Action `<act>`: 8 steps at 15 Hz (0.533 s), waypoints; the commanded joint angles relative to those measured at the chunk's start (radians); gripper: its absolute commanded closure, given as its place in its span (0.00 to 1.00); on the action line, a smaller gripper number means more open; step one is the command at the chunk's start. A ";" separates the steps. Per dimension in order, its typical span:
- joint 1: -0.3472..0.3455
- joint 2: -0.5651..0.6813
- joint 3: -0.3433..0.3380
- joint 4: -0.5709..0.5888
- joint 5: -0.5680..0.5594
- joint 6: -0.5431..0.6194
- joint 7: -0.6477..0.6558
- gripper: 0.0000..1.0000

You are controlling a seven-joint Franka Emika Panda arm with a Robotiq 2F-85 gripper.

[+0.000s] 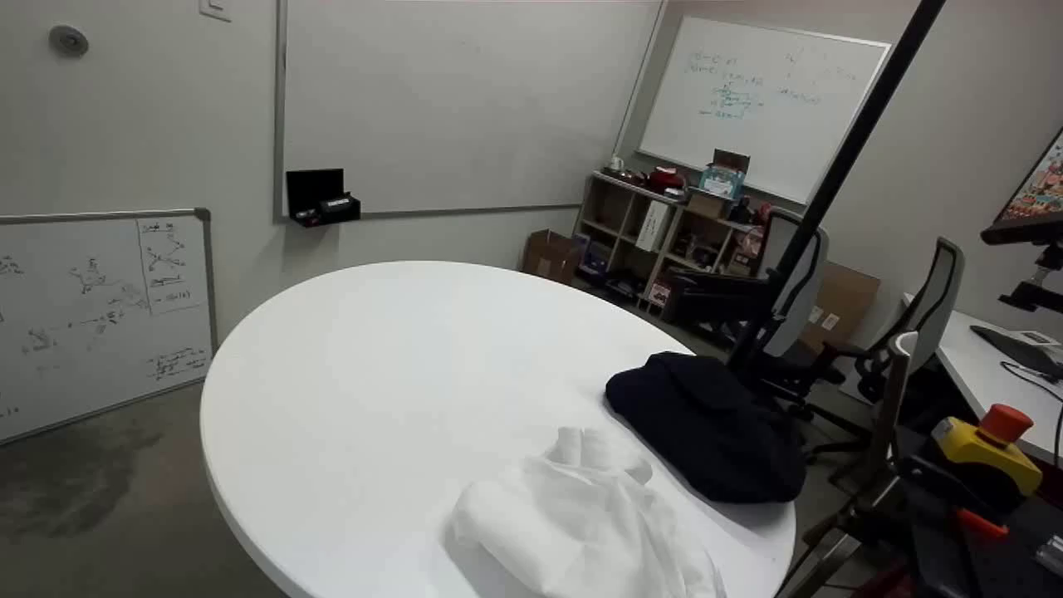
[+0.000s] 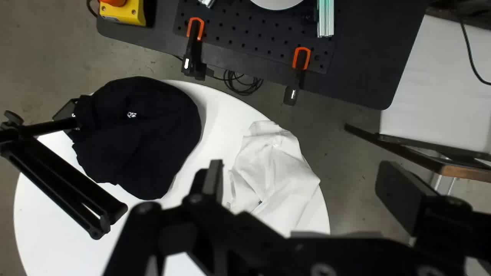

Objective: Pick the black cloth and hang it on the object

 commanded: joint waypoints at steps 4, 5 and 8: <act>-0.032 -0.024 -0.031 -0.063 -0.019 0.058 0.014 0.00; -0.046 -0.029 -0.040 -0.086 -0.027 0.078 0.022 0.00; -0.111 -0.007 -0.074 -0.167 -0.069 0.157 0.052 0.00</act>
